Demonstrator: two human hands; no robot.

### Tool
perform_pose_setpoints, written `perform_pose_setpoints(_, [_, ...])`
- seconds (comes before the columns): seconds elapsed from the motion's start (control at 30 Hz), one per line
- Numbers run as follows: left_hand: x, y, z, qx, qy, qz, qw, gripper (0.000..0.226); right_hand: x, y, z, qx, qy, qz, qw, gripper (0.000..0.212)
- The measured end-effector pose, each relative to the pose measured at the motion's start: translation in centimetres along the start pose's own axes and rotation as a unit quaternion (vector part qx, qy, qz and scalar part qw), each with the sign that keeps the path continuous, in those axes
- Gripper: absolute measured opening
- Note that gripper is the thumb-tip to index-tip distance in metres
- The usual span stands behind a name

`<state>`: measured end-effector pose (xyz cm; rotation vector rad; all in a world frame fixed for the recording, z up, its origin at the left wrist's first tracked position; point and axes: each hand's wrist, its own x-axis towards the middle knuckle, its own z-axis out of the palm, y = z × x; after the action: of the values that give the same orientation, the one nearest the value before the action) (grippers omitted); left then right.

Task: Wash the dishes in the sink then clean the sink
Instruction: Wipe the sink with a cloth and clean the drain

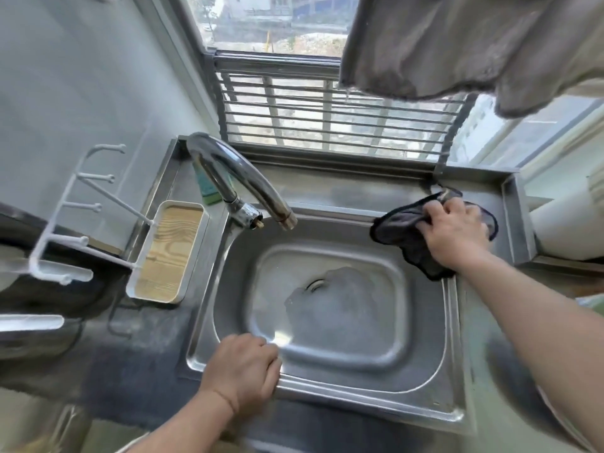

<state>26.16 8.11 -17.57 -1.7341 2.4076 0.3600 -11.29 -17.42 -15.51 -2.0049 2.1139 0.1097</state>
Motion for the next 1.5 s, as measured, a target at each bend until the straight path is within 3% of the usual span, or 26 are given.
perform_pose_setpoints(0.07, [0.1,0.1,-0.3,0.001,-0.01,-0.001,1.0,0.029,-0.8,3.0,0.0,0.041,-0.012,0.057,0.997,0.038])
perform_pose_setpoints(0.2, [-0.2,0.1,-0.7,-0.015,-0.017,-0.008,1.0,0.029,-7.5,1.4,1.5,0.089,-0.001,0.091,0.992,0.03])
perform_pose_setpoints(0.33, [-0.1,0.1,-1.4,-0.088,-0.042,-0.036,0.995,0.032,-18.1,0.5,3.3,0.006,-0.02,0.102,0.995,0.023])
perform_pose_setpoints(0.43, [-0.5,-0.8,-1.9,-0.151,-0.027,-0.031,0.988,0.034,-25.4,0.7,3.8,-0.081,-0.039,0.047,0.995,0.024])
perform_pose_setpoints(0.53, [-1.0,-3.2,-1.4,-0.06,0.041,-0.017,0.997,0.027,-29.4,0.5,5.1,-0.083,0.029,-0.035,0.995,0.018])
perform_pose_setpoints(0.63, [-1.6,-5.4,-0.9,-0.017,0.06,-0.02,0.998,0.024,-30.0,-3.8,5.8,-0.053,0.015,-0.063,0.996,0.01])
perform_pose_setpoints(0.7, [-1.8,-6.0,-0.6,-0.032,0.062,-0.032,0.997,0.034,-29.2,-8.4,6.0,-0.034,-0.051,-0.091,0.994,0.022])
perform_pose_setpoints(0.8, [-1.9,-5.7,-0.5,-0.069,0.07,-0.034,0.995,0.04,-26.6,-16.9,5.8,0.038,-0.225,-0.092,0.969,0.037])
perform_pose_setpoints(0.87, [-1.9,-5.8,-0.2,-0.084,0.078,-0.033,0.993,0.039,-24.4,-22.5,6.4,0.087,-0.363,-0.092,0.923,0.047])
perform_pose_setpoints(0.93, [-1.9,-6.0,0.1,-0.096,0.091,-0.042,0.99,0.04,-22.2,-26.2,6.8,0.168,-0.452,-0.106,0.87,0.044])
perform_pose_setpoints(1.03, [-1.8,-6.1,0.4,-0.098,0.1,-0.044,0.989,0.041,-20.7,-25.9,7.2,0.259,-0.529,-0.048,0.806,0.032])
perform_pose_setpoints(1.13, [-1.9,-6.1,0.1,-0.083,0.096,-0.02,0.992,0.039,-20.2,-19.3,6.1,0.184,-0.584,0.047,0.789,0.06])
perform_pose_setpoints(1.2, [-1.8,-6.2,-0.3,-0.08,0.088,-0.011,0.993,0.034,-19.9,-13.5,5.1,0.042,-0.577,0.049,0.814,0.075])
perform_pose_setpoints(1.23, [-1.8,-6.2,-0.4,-0.084,0.082,-0.008,0.993,0.032,-19.7,-10.4,4.5,-0.062,-0.544,-0.004,0.837,0.077])
perform_pose_setpoints(1.3, [-1.7,-6.2,-0.5,-0.089,0.074,-0.005,0.993,0.031,-18.8,-4.8,3.3,-0.237,-0.384,-0.198,0.87,0.088])
perform_pose_setpoints(1.33, [-1.7,-6.3,-0.5,-0.09,0.074,-0.003,0.993,0.032,-18.2,-2.2,2.8,-0.287,-0.299,-0.283,0.865,0.091])
perform_pose_setpoints(1.4, [-1.7,-6.3,-0.6,-0.094,0.074,0.007,0.993,0.034,-17.8,1.8,2.3,-0.318,-0.2,-0.346,0.86,0.07])
perform_pose_setpoints(1.43, [-1.7,-6.3,-0.7,-0.097,0.079,0.012,0.992,0.034,-18.1,2.2,2.1,-0.313,-0.2,-0.341,0.863,0.06])
perform_pose_setpoints(1.5, [-1.7,-6.5,-0.5,-0.096,0.084,0.01,0.992,0.035,-19.5,0.3,2.7,-0.264,-0.254,-0.333,0.869,0.061])
